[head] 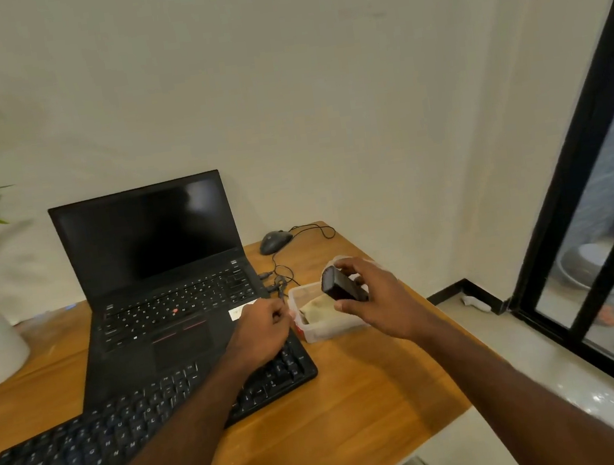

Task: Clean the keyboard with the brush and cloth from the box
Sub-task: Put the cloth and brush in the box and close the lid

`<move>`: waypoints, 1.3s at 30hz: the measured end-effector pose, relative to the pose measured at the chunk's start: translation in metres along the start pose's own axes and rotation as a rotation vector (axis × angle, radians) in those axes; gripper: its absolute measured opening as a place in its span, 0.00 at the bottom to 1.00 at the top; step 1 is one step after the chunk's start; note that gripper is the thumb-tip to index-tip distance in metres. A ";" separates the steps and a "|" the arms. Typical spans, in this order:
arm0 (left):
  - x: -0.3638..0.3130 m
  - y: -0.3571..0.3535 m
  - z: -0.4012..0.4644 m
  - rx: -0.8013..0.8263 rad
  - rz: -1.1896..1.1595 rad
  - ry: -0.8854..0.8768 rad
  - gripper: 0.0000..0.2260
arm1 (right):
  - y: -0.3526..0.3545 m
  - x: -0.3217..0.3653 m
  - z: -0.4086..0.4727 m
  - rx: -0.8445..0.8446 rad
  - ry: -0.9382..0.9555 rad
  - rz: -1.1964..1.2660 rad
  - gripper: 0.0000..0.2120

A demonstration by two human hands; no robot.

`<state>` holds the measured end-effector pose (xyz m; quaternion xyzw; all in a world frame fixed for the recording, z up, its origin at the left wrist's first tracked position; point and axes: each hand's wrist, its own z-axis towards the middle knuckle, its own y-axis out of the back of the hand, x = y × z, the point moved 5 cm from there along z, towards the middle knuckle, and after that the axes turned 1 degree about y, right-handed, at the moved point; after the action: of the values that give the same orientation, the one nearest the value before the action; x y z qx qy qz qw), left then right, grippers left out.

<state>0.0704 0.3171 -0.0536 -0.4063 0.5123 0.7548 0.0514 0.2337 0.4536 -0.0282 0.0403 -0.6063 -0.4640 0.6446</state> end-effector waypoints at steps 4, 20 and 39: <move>0.002 -0.001 0.006 -0.002 0.017 0.005 0.14 | 0.000 -0.013 0.038 0.070 0.046 -0.433 0.29; 0.009 -0.001 0.037 0.009 0.062 0.016 0.10 | -0.042 -0.039 0.081 0.374 -0.055 -0.517 0.29; -0.011 -0.016 0.084 -0.020 0.043 -0.070 0.15 | 0.017 -0.121 0.051 0.109 -0.293 -0.625 0.12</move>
<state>0.0388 0.3968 -0.0457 -0.3690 0.5111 0.7747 0.0490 0.2215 0.5674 -0.0951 0.1914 -0.6747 -0.6065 0.3746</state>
